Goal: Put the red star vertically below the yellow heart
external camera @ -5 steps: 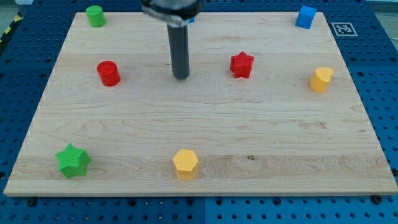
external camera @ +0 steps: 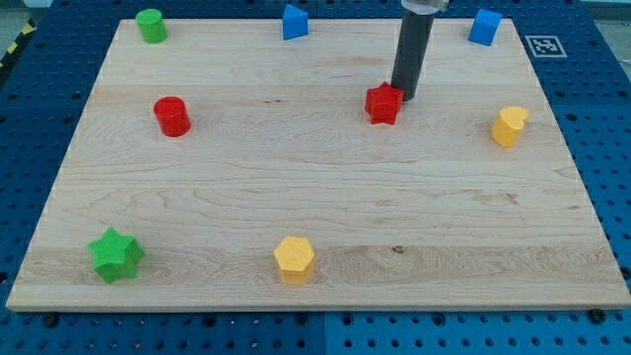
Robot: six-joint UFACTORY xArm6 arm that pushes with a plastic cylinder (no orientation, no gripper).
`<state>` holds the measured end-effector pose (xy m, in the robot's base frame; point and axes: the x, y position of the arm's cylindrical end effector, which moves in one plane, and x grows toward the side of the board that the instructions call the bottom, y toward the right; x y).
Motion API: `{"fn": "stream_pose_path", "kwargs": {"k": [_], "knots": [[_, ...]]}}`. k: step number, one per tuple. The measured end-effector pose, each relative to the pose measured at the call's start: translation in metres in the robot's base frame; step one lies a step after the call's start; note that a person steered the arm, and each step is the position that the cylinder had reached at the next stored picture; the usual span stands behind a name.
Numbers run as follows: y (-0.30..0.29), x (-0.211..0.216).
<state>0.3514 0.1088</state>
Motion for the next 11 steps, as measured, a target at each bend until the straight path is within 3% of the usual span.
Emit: {"fn": "stream_pose_path", "kwargs": {"k": [3,5,7,9,11], "knots": [[-0.033,0.002],[-0.033,0.052],[-0.073,0.044],[-0.084,0.099],[-0.074,0.095]]}}
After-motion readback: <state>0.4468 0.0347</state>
